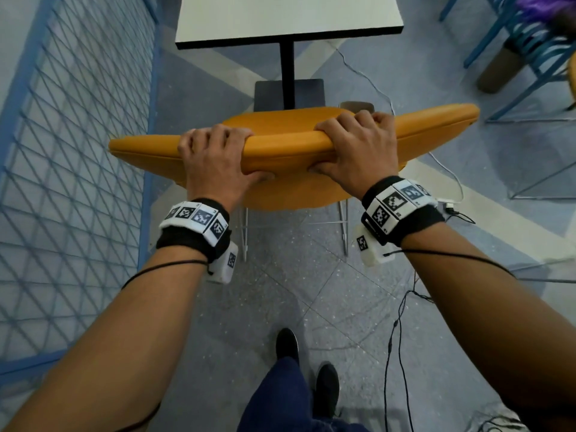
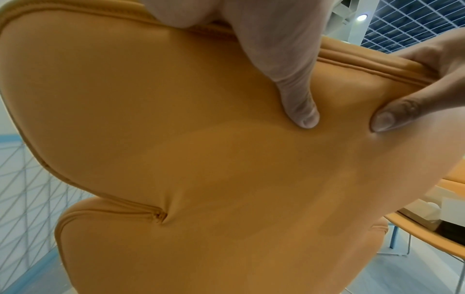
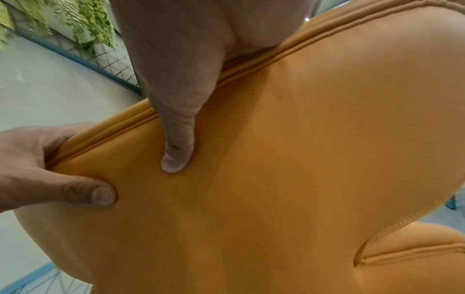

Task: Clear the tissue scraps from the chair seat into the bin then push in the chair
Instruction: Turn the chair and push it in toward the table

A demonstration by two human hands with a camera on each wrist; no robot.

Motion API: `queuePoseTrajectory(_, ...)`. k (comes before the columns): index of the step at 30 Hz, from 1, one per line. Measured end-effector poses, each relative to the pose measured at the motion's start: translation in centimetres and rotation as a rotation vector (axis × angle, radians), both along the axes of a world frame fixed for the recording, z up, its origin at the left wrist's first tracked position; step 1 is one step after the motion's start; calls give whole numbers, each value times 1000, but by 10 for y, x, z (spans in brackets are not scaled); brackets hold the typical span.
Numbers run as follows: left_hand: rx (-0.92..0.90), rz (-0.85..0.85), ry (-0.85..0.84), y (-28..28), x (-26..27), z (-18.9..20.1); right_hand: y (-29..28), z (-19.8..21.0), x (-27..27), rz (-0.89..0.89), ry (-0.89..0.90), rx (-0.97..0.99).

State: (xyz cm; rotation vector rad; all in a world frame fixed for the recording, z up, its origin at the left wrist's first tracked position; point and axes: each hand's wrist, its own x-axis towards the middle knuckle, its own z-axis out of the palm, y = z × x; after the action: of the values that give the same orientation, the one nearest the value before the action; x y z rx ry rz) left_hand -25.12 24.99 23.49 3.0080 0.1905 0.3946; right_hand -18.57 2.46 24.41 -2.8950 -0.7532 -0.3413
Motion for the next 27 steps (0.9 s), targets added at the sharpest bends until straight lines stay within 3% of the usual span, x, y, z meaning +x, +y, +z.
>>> queuePoseTrajectory(27, 30, -70, -79, 63, 266, -10, 56, 1, 261, -23, -37, 3)
